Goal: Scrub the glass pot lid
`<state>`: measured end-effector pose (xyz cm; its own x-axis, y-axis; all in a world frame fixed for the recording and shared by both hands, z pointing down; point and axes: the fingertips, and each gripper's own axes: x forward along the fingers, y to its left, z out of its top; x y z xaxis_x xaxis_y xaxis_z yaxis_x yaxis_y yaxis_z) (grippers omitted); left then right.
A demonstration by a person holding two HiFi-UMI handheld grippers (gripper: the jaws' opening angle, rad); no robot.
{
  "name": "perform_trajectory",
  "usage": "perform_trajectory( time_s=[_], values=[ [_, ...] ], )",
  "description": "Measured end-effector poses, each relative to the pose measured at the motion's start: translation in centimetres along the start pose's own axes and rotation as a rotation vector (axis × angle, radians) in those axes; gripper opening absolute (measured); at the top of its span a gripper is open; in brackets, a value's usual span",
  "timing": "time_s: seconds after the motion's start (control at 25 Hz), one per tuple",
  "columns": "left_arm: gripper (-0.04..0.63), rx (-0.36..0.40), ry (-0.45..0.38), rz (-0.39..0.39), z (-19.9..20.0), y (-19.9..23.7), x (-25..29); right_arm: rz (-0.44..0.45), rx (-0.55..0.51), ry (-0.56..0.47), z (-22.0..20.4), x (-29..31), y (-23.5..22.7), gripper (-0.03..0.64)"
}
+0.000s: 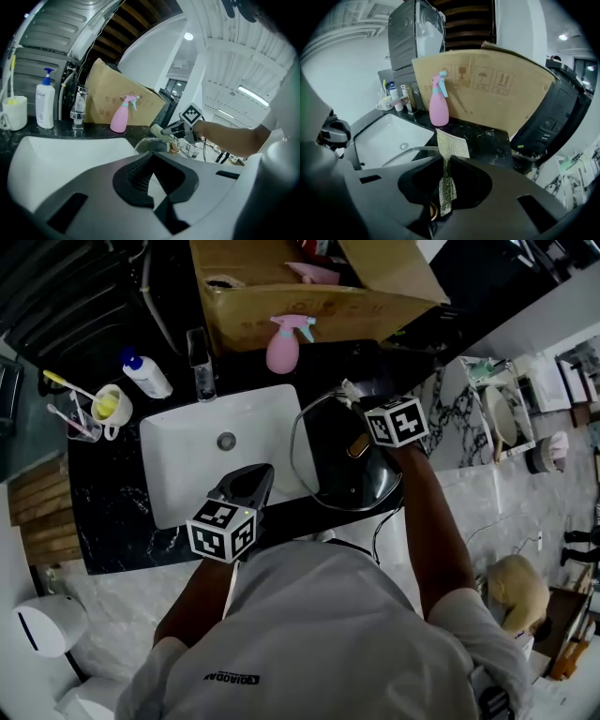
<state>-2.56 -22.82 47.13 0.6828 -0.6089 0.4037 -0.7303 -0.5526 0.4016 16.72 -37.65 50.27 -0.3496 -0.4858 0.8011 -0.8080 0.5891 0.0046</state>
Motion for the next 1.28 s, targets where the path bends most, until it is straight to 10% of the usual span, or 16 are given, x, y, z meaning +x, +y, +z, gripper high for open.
perform_trajectory(
  time_s=[1.28],
  values=[
    [0.012,-0.012,-0.049,0.065,-0.2,3.3,-4.2,0.086,-0.22,0.228,-1.5,4.7,8.1,0.08]
  ],
)
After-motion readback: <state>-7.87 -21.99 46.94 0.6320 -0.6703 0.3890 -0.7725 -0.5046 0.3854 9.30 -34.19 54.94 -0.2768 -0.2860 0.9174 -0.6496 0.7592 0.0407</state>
